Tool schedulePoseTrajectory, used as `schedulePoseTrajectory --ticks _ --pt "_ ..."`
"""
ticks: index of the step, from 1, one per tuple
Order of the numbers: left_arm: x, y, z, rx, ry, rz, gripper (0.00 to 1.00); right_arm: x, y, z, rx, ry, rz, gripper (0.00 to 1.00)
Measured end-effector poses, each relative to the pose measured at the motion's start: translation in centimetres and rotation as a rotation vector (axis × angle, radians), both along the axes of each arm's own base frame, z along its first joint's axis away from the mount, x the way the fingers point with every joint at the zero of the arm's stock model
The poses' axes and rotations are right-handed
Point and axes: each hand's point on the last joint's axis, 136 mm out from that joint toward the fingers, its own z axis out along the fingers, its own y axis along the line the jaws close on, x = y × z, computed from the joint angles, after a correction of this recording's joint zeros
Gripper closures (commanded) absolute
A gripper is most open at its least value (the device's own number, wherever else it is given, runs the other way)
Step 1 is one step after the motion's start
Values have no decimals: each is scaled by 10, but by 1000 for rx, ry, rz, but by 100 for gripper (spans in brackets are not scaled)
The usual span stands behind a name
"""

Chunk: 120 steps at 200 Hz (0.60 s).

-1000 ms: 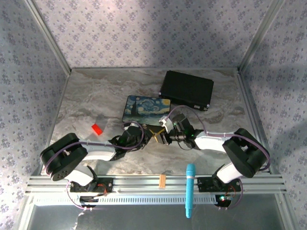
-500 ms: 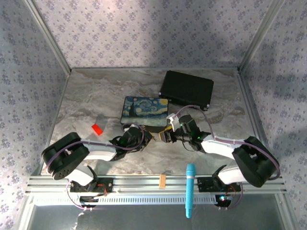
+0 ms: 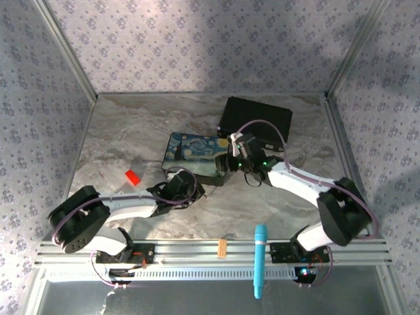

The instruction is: Unlock the padlock with the key

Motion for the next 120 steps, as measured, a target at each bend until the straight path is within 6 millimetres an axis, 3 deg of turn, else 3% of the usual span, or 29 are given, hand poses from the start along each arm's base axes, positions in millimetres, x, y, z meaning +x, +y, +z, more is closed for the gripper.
schedulePoseTrajectory --ticks 20,72,120 --pt "0 13 -3 89 2 -36 99 7 0 -23 -41 70 -18 29" --pt "6 45 -6 290 0 -122 91 15 14 -23 -14 88 -2 33" --pt "12 49 -9 359 -17 -158 83 16 21 -24 13 95 17 34"
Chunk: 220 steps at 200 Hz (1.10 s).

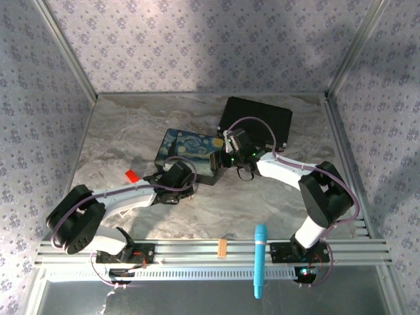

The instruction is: Unlock the padlock with the key

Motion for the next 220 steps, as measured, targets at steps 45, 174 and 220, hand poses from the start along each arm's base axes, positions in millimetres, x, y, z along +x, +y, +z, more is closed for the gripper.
schedulePoseTrajectory --ticks 45,174,220 --pt "-1 6 -8 127 -25 -32 73 2 2 0 11 0 -2 34" --pt "-4 37 -13 535 -28 -92 82 4 12 -1 64 6 18 35" --pt "-4 40 -11 644 -56 -112 76 4 13 -1 71 9 21 35"
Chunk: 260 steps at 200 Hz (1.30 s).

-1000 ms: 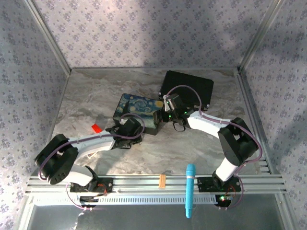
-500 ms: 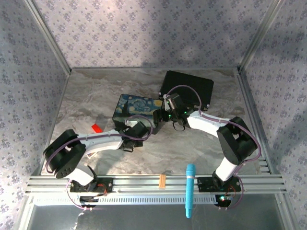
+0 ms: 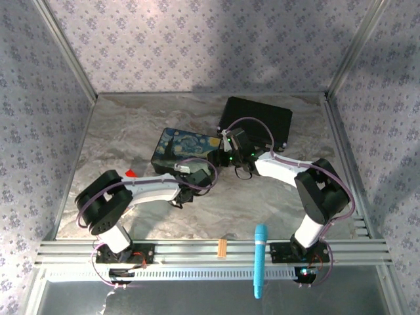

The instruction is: Unlock the padlock with the key

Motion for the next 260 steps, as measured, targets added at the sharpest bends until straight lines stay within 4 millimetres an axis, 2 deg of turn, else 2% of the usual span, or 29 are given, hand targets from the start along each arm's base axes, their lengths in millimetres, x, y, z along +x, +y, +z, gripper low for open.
schedulePoseTrajectory --ticks 61,113,136,149,170,183,188,199,211,222,241,260 --pt "0 -17 0 38 -30 -28 73 0 0 0 1 -1 -1 35" --pt "-1 -19 0 27 -28 -26 62 1 -1 0 6 2 0 33" --pt "-4 -23 0 2 -13 -31 47 1 -2 0 7 7 1 30" --pt "-6 -25 2 -14 -4 -41 26 2 -3 1 0 10 3 28" --pt "-9 -30 12 -67 -4 -58 1 3 -7 2 -28 8 12 19" --pt "-10 -33 23 -116 -15 -71 0 5 -11 3 -55 3 8 12" --pt "-10 -35 29 -141 -22 -77 0 6 -13 4 -63 2 4 2" --pt "-9 -37 41 -198 -43 -80 0 6 -19 7 -87 -11 0 1" --pt "-8 -39 56 -271 -67 -77 0 6 -26 15 -108 -34 -12 1" --pt "-5 -37 69 -345 -91 -64 0 7 -32 31 -111 -74 -24 1" --pt "0 -26 89 -476 -137 -26 0 7 -39 73 -78 -174 -41 1" --pt "4 -8 99 -597 -165 24 0 0 -47 112 -27 -260 -52 1"
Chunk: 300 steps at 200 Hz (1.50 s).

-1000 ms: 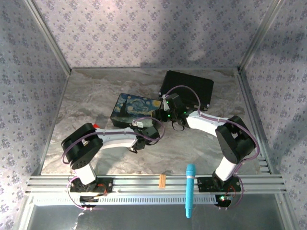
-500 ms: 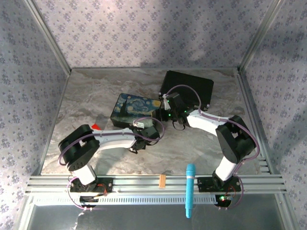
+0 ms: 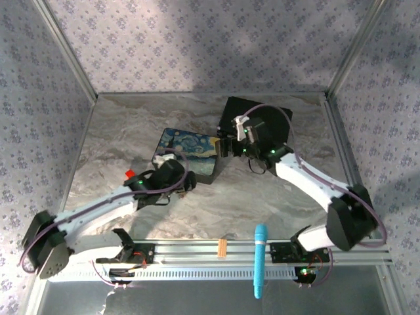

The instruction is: Unlock the padlock with the key

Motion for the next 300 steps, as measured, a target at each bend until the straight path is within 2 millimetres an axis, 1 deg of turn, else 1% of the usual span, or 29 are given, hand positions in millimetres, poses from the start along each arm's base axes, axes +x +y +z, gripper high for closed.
schedulePoseTrajectory --ticks 9,16,24,34,40,49,61,77,92,104,118,125,132,146,162,188,202,221,246,267,282,300 --pt "3 9 2 -61 -1 23 0 -6 -2 12 24 -24 7 1" --pt "5 14 2 -105 -1 35 0 -12 -3 18 39 -35 19 1" --pt "8 20 0 -152 2 51 0 -20 -1 21 56 -37 36 2" --pt "10 27 -3 -214 12 69 0 -31 7 19 70 -25 68 3" --pt "11 31 -6 -244 20 82 0 -39 13 16 74 -14 91 6" --pt "13 38 -9 -285 30 104 0 -55 27 8 79 9 142 9" --pt "14 44 -12 -325 41 123 0 -78 46 -4 84 47 210 10" --pt "16 47 -11 -364 53 134 0 -111 75 -20 90 92 300 13" --pt "18 48 -9 -389 58 138 0 -137 99 -34 100 124 363 16" --pt "18 48 -9 -398 62 144 0 -151 114 -46 90 140 390 20" --pt "18 48 -9 -402 67 148 0 -159 127 -62 72 155 392 27" --pt "17 49 -10 -403 69 151 0 -160 132 -68 68 159 385 33" --pt "17 50 -10 -399 70 155 0 -159 136 -76 61 164 372 36" --pt "16 52 -11 -391 69 162 0 -154 140 -90 36 166 345 37" --pt "14 54 -11 -382 71 169 0 -145 146 -107 1 173 313 40" --pt "10 58 -14 -365 80 182 0 -130 159 -123 -32 177 270 42" --pt "9 59 -14 -361 83 185 0 -125 157 -127 -42 173 244 42" --pt "7 59 -15 -358 86 183 0 -115 152 -126 -45 164 213 42" --pt "2 58 -17 -361 86 174 0 -96 137 -126 -55 164 170 41" --pt "-1 55 -24 -373 97 174 0 -84 127 -126 -53 171 140 42" --pt "-4 54 -29 -377 109 176 0 -82 126 -126 -47 178 139 42" --pt "-6 54 -30 -382 112 181 0 -90 132 -126 -42 185 163 39"
